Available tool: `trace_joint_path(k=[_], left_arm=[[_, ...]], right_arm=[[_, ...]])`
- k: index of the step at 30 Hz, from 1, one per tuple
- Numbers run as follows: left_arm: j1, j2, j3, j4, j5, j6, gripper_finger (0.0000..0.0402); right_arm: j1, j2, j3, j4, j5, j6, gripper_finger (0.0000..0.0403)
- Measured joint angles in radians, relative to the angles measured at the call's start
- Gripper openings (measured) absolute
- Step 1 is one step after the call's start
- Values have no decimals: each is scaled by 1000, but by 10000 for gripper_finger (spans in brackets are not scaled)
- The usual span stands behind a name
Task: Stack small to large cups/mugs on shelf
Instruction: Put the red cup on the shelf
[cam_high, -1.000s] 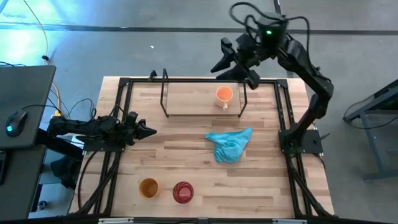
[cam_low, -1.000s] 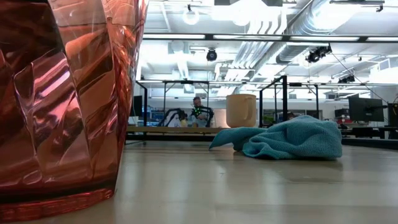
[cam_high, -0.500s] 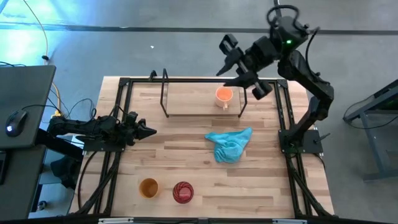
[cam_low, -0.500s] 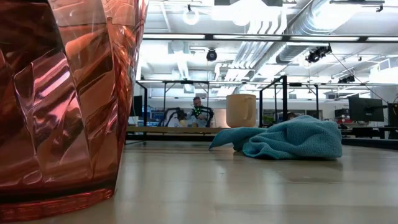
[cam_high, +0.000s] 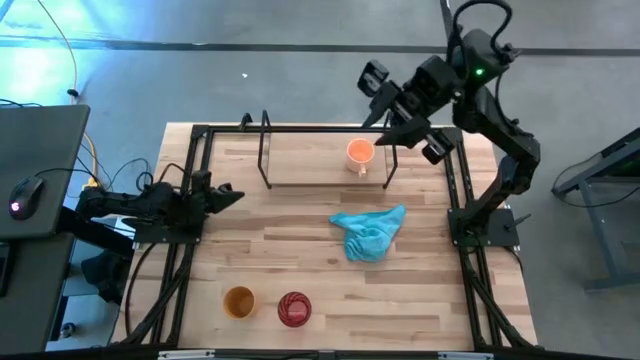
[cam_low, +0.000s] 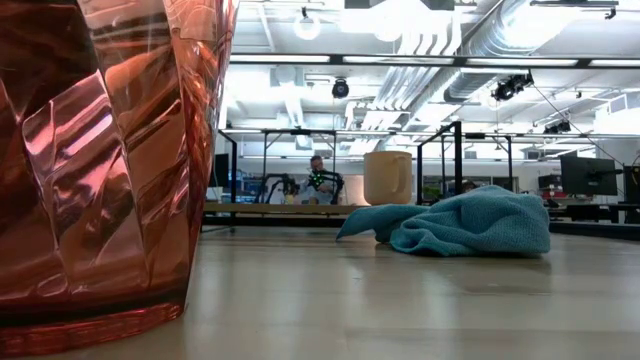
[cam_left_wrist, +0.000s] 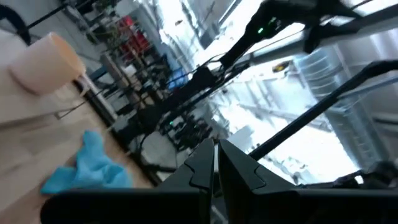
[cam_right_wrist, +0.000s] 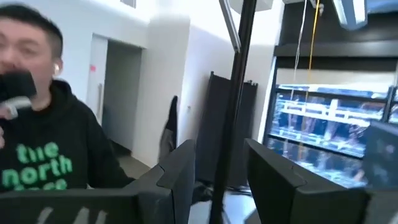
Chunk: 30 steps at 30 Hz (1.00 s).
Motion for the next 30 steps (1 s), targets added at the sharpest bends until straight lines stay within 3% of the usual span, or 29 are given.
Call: trace_joint_path(k=[11, 22, 26, 30], left_arm=[[0, 0, 0, 20, 5, 0, 12], [0, 0, 0, 21, 5, 49, 12], [0, 0, 0, 21, 6, 73, 12], [0, 0, 0, 21, 7, 79, 12]], right_arm=[[-25, -158, 0, -223, -6, -304, 130], [-25, -343, 0, -437, 233, -423, 130], [-25, -378, 1, -613, 330, -423, 130], [-4, -380, -3, -802, 361, -423, 130]])
